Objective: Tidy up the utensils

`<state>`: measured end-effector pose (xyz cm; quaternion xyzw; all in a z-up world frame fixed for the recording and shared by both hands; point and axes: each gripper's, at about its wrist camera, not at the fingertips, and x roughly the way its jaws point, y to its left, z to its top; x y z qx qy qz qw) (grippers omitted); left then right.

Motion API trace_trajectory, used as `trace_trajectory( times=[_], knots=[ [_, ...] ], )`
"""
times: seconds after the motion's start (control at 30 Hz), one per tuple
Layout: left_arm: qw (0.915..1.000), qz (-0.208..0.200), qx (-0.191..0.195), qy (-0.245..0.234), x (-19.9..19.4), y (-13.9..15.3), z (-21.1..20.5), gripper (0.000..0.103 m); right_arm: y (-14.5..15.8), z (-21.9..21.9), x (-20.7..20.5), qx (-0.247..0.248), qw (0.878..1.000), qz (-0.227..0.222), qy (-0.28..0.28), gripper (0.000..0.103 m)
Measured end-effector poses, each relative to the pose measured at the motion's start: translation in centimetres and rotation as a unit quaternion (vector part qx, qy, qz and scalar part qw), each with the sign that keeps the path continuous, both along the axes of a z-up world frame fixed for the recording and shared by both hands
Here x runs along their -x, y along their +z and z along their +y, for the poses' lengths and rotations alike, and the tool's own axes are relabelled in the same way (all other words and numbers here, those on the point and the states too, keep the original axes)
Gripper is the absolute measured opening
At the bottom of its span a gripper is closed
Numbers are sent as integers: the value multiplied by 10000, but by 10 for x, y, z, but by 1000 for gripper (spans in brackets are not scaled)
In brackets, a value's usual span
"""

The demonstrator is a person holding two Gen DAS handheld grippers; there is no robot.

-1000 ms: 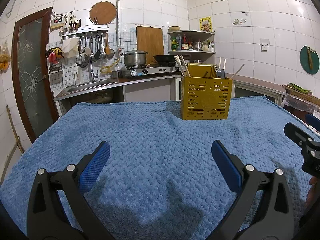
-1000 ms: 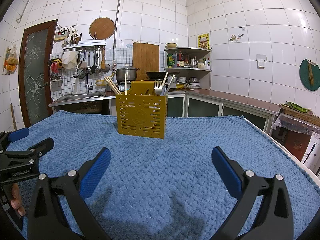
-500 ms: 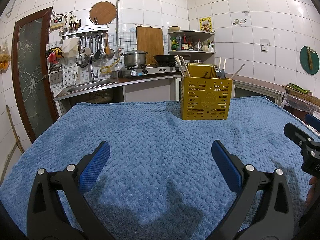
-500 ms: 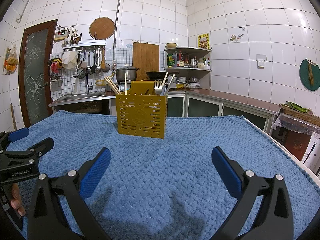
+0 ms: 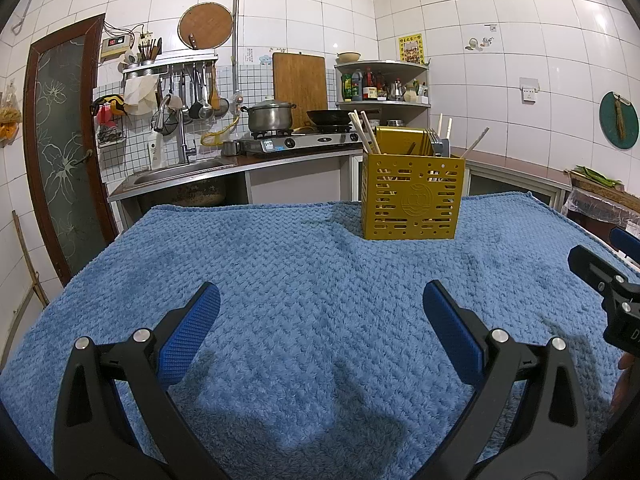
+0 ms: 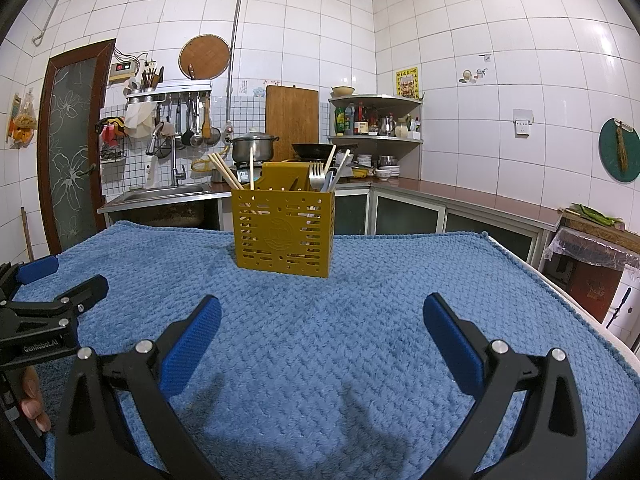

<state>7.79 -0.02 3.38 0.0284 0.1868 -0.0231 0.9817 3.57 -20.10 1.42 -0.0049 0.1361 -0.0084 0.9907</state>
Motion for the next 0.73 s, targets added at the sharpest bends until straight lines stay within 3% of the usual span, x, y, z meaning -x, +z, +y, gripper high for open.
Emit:
trace_trajectory(
  times=[0.73],
  knots=[
    [10000,66,56,-7,1,-1,-1,98,0,0,0,-2,10000,-6,-1,99]
  ],
)
